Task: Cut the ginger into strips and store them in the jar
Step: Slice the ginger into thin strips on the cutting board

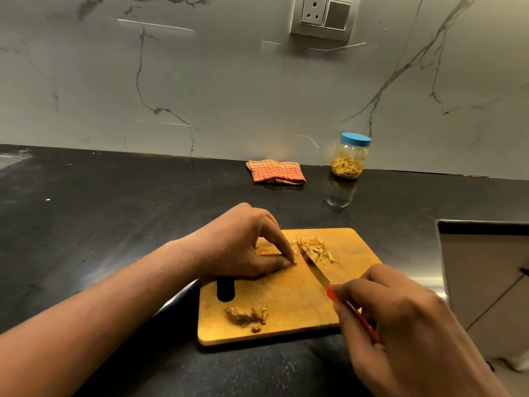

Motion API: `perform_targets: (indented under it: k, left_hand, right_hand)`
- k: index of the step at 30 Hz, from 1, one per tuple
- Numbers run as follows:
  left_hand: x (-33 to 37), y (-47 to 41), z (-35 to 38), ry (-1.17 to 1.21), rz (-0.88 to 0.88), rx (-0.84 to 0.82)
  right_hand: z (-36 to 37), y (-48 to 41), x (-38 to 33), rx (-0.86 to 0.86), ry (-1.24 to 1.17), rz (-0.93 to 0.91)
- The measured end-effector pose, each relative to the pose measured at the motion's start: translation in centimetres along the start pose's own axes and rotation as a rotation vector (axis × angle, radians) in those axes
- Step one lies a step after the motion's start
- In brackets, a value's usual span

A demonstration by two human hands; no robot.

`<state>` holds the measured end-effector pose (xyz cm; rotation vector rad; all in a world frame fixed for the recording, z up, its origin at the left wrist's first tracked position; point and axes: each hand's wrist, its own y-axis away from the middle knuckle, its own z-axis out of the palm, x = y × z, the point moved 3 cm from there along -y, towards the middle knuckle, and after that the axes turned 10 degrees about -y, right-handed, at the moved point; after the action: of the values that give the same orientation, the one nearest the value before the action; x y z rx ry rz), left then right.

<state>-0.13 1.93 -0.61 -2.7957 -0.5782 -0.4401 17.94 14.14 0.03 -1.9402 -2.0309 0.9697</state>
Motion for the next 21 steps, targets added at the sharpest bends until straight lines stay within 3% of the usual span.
perform_targets:
  k: [21]
  left_hand:
    - [0.12, -0.15, -0.13, -0.111, 0.066, -0.005]
  right_hand:
    - [0.86, -0.49, -0.53, -0.079, 0.072, 0.007]
